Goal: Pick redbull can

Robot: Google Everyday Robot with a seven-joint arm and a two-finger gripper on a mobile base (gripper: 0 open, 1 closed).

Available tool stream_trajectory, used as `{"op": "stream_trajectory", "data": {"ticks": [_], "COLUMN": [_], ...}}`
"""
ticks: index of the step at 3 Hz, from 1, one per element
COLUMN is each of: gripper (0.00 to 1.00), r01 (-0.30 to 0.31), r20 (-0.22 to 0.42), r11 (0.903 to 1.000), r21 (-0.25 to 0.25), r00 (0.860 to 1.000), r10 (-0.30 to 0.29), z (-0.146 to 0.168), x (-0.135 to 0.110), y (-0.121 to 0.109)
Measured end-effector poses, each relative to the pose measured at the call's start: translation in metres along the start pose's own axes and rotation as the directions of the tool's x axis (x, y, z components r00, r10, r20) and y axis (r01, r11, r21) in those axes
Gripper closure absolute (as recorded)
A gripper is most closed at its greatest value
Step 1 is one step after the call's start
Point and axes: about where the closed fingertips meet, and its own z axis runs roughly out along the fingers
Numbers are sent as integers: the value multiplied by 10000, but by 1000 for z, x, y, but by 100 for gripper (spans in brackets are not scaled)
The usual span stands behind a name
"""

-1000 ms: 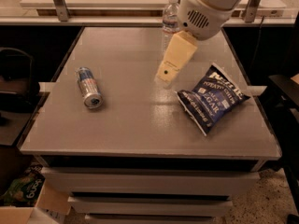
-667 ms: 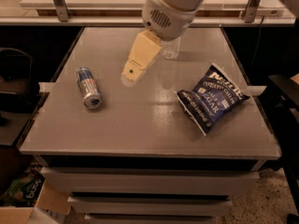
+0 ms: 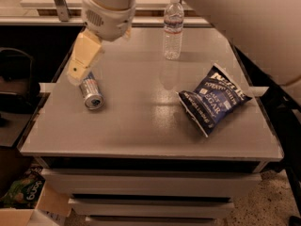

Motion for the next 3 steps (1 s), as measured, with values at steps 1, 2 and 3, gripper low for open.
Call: {"op": "stream_trajectory", "data": {"ticks": [1, 2, 3], "gripper": [0, 0, 0], "r01": [-350, -940, -1642], "r20": [-707, -1232, -1580], "r11": [9994, 9955, 9863], "r21": [-36, 72, 144], "r00": [9969, 9879, 9737], "r10": [347, 942, 1644], "z": [33, 64, 93], "x": [-33, -55, -64], "y": [5, 9, 11]}}
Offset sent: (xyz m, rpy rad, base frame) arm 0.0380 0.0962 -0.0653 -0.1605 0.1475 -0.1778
